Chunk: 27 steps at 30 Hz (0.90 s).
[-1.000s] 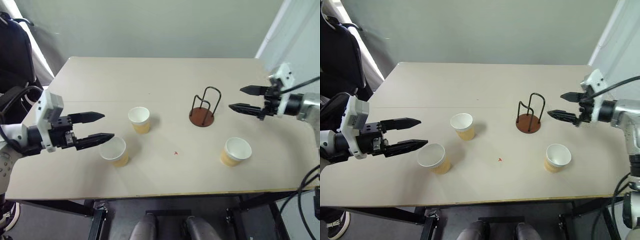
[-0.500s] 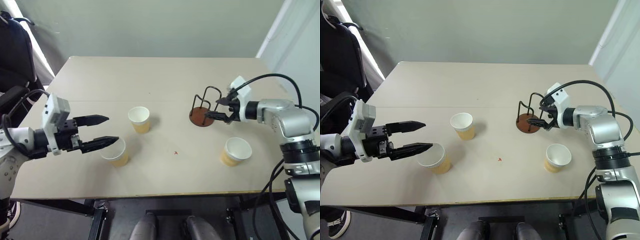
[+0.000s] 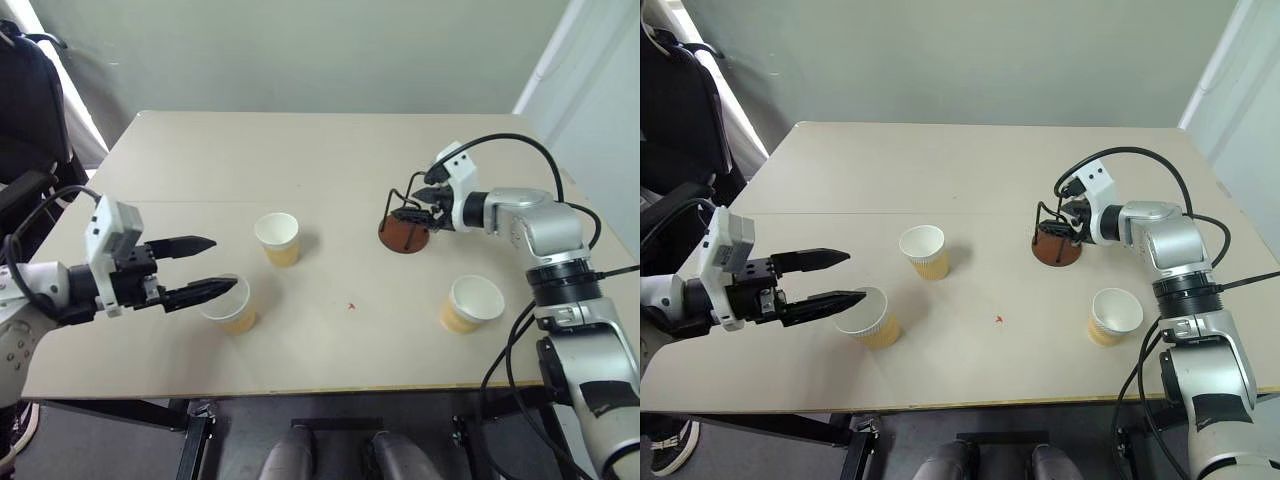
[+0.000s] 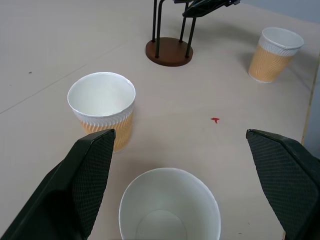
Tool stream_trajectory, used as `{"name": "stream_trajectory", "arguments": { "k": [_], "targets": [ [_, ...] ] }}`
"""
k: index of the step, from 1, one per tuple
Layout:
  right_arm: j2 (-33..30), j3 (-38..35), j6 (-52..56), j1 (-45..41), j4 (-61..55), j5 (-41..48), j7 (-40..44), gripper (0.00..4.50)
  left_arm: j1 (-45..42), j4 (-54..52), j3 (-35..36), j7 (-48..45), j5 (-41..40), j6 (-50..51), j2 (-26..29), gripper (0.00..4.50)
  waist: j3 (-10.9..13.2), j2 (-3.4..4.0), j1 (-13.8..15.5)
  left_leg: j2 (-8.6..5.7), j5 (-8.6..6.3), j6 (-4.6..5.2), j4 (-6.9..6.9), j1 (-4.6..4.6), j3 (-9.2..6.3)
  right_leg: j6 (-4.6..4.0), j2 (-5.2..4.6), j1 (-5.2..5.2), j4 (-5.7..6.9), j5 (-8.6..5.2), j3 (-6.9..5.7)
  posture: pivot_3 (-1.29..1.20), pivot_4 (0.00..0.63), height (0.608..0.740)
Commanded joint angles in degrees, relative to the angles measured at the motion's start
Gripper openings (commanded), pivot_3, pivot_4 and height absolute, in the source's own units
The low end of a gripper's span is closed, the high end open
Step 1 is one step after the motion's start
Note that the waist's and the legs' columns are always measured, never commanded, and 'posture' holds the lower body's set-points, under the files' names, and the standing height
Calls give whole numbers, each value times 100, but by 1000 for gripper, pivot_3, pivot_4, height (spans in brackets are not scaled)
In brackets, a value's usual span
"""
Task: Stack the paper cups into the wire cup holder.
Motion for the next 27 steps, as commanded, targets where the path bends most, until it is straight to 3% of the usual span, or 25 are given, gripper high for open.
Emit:
{"name": "stream_trajectory", "arguments": {
  "k": [1,5,7,11,17,23,27],
  "targets": [
    [-78,-89,-60,-88,-100,-22,77,2068,-4,-238,228,46,-122,42,77,4500,0,0,-3,0,1,-1,0,0,0,-1,0,0,0,1,0,0,150,740],
    [-106,-37,-52,-74,-127,-39,164,564,-64,-201,170,64,-114,33,84,4500,0,0,-4,2,4,-6,0,4,0,-5,0,0,5,2,0,0,150,740],
    [-131,-35,-34,-71,-163,-19,241,28,-86,-174,141,67,-112,18,93,4500,-1,-1,-3,2,4,-7,0,5,0,-6,0,0,6,2,0,0,150,740],
    [-200,-32,-157,22,-441,75,562,28,-125,-132,93,61,-98,-6,103,4500,0,-1,-4,2,4,-7,0,3,1,-6,0,0,5,2,-1,0,150,740],
    [-681,-110,-313,314,-1812,841,2002,28,-130,-135,75,35,-91,-15,99,4500,0,0,-13,2,5,-8,-3,-6,4,-6,1,-9,3,2,-1,0,150,740],
    [-805,701,-216,315,-2684,1001,2888,28,-348,-6,-239,35,20,-118,23,4500,-5,-11,-32,8,8,-12,-1,20,4,-9,8,20,0,0,0,0,150,740],
    [-669,1137,-340,177,-2738,837,3052,28,-460,-26,-378,68,13,-141,-70,4500,-5,-10,-46,11,13,-13,-1,34,4,-15,11,29,3,0,1,0,150,740]
  ]
}}
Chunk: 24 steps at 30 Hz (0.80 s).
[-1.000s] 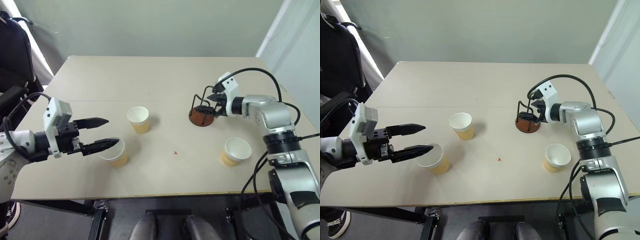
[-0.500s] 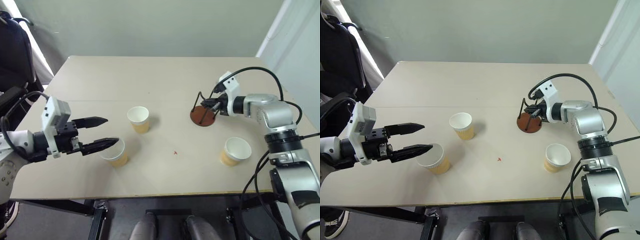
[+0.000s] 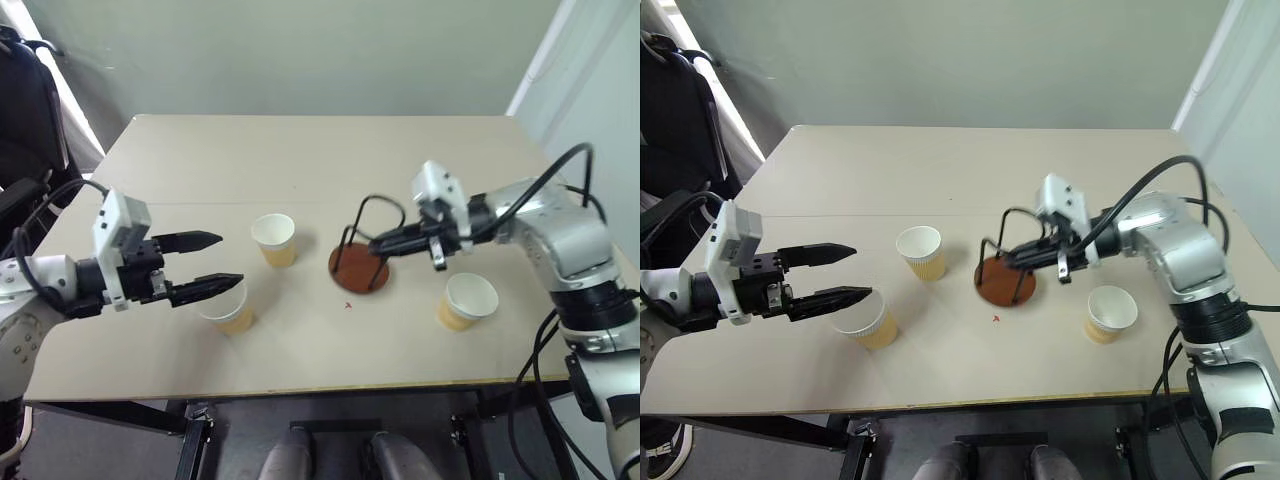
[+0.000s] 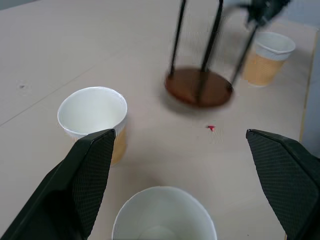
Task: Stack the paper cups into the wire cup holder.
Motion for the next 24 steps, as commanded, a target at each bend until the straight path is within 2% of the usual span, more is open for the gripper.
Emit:
{"name": "stream_trajectory", "arguments": {
  "k": [1,13,24],
  "targets": [
    [34,240,-173,-250,-210,-82,223,28,-113,-84,3,13,-17,-103,-50,4500,0,0,-1,0,0,0,0,-1,0,0,0,-2,0,0,0,0,150,740],
    [46,554,-501,-58,-172,-241,585,28,347,-406,340,166,-99,-27,-80,4500,2,-3,0,4,-1,0,-2,-9,2,-5,3,-8,0,-3,0,0,150,740],
    [115,832,-1122,22,-39,-679,728,28,392,-424,382,204,-69,-1,-58,4500,2,-3,1,5,-2,0,-1,-7,2,-10,4,-8,1,-1,0,0,150,740]
  ]
}}
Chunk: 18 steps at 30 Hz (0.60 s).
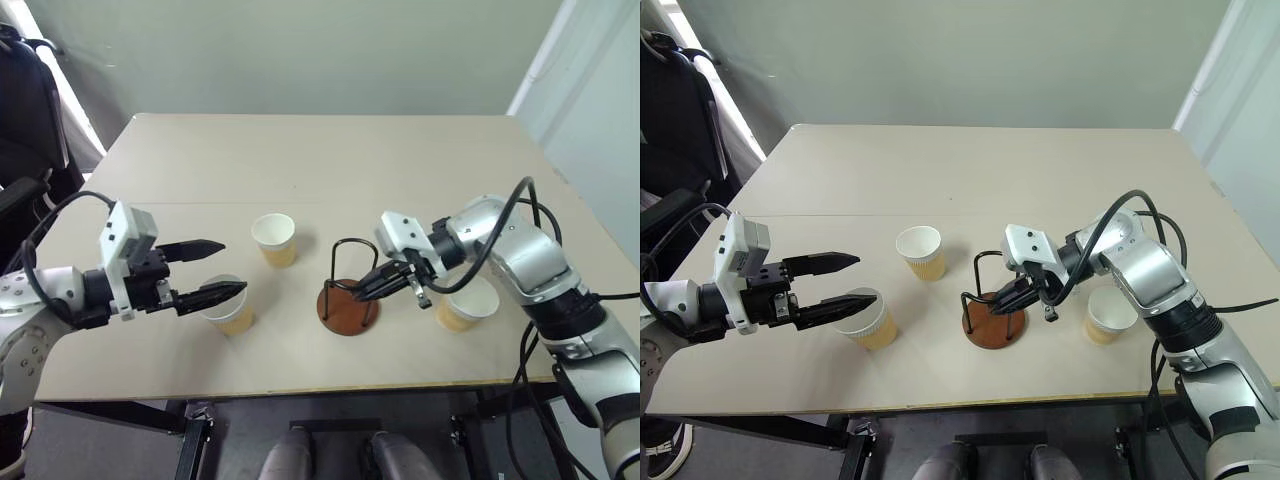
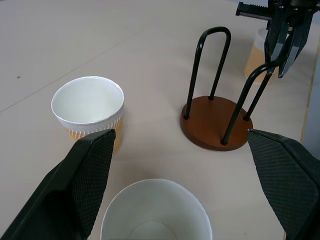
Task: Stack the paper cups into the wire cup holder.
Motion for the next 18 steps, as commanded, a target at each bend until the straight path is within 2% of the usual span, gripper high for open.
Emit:
{"name": "stream_trajectory", "arguments": {
  "k": [1,5,6,9,13,17,18],
  "targets": [
    [-27,16,-313,-6,-59,-112,116,28,7,-169,187,25,-54,-12,71,4500,0,0,1,0,0,0,0,0,0,0,0,0,0,0,0,0,150,740],
    [-40,60,-438,23,0,-234,161,28,11,-142,212,16,-38,-25,85,4500,0,-1,1,0,0,0,0,1,0,-2,0,1,0,1,0,0,150,740],
    [-51,78,-459,32,11,-269,174,588,8,-131,229,18,-30,-29,92,4500,-1,-1,1,0,0,0,0,0,0,-2,0,1,0,1,0,0,150,740],
    [-71,87,-489,53,8,-315,227,1497,40,-150,297,15,-36,-20,109,4500,-1,-1,0,0,0,0,0,0,0,-3,0,1,0,1,0,0,150,740],
    [-74,42,-548,30,94,-373,257,2936,102,-203,380,-12,-69,2,133,4500,0,-1,0,0,-1,-1,0,0,0,-4,0,1,0,0,0,0,150,740],
    [-286,-309,-413,-151,47,-145,432,4445,-285,-100,436,-267,-337,5,296,4500,3,-9,28,0,-1,-1,0,-1,-1,-5,0,1,0,0,-1,0,150,740],
    [-336,-398,-325,-197,26,-57,462,4480,-362,-56,433,-326,-375,-12,320,4500,3,-10,31,0,0,-1,1,-3,-1,-6,0,0,0,1,-1,0,150,740]
  ]
}}
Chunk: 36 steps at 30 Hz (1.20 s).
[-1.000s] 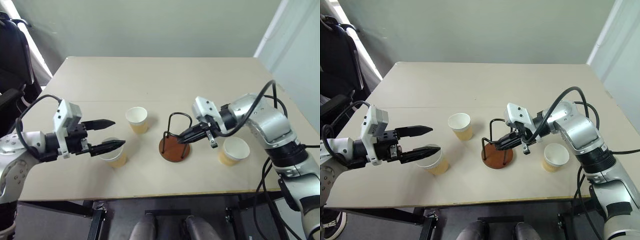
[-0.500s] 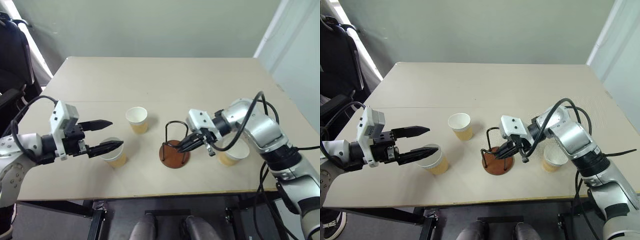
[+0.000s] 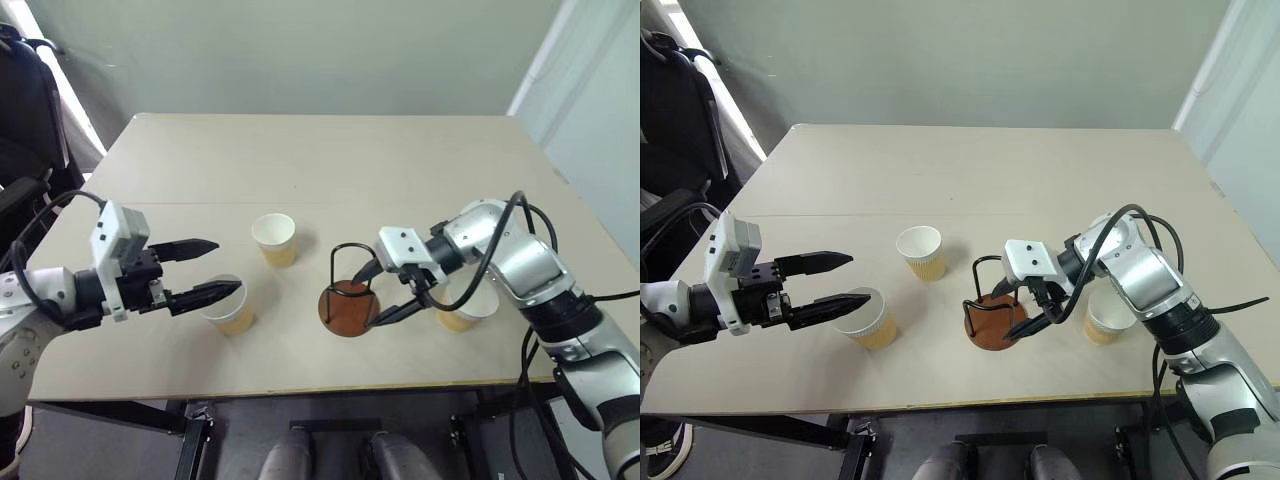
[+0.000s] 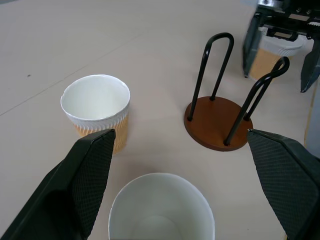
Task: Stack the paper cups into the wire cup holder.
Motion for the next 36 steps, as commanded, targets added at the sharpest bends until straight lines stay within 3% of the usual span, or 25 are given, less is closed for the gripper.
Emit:
{"name": "stream_trajectory", "arguments": {
  "k": [1,6,9,14,23,36],
  "targets": [
    [-239,-686,319,-313,-152,480,145,4480,-427,-8,196,-299,-284,-66,242,4500,0,-1,2,0,0,0,0,2,0,0,0,2,0,0,1,0,150,740],
    [-901,-1948,1394,-293,-292,1330,-148,4480,-1238,-34,-469,-688,-484,14,283,4500,-1,-4,58,-1,0,-3,-1,-2,0,-5,0,1,-2,-3,0,0,150,740],
    [-1714,-2360,1665,270,-801,1363,-247,4480,-1368,-205,-1013,-926,-281,-38,323,4500,-2,-6,104,-2,-3,-6,-3,-2,0,-5,-2,8,-11,-4,1,0,150,740],
    [-2919,-2890,1813,1926,-1742,1213,-533,4480,-1496,-98,-1800,-1126,547,-572,335,4500,3,-13,67,3,-23,-23,-2,4,4,3,3,12,-7,-19,2,0,150,740],
    [-3033,-2692,1847,2576,-2211,1199,-1063,4480,-1854,178,-2194,-1307,960,-849,201,4500,4,-15,-5,21,-18,-22,8,26,11,45,42,30,-2,-39,32,0,150,740],
    [-2860,-1684,1171,2511,-1662,599,-1076,4480,-1410,-235,-1688,-1067,797,-510,374,4500,4,-15,5,19,-36,-1,26,19,10,47,41,37,-4,-33,37,0,150,740]
  ]
}}
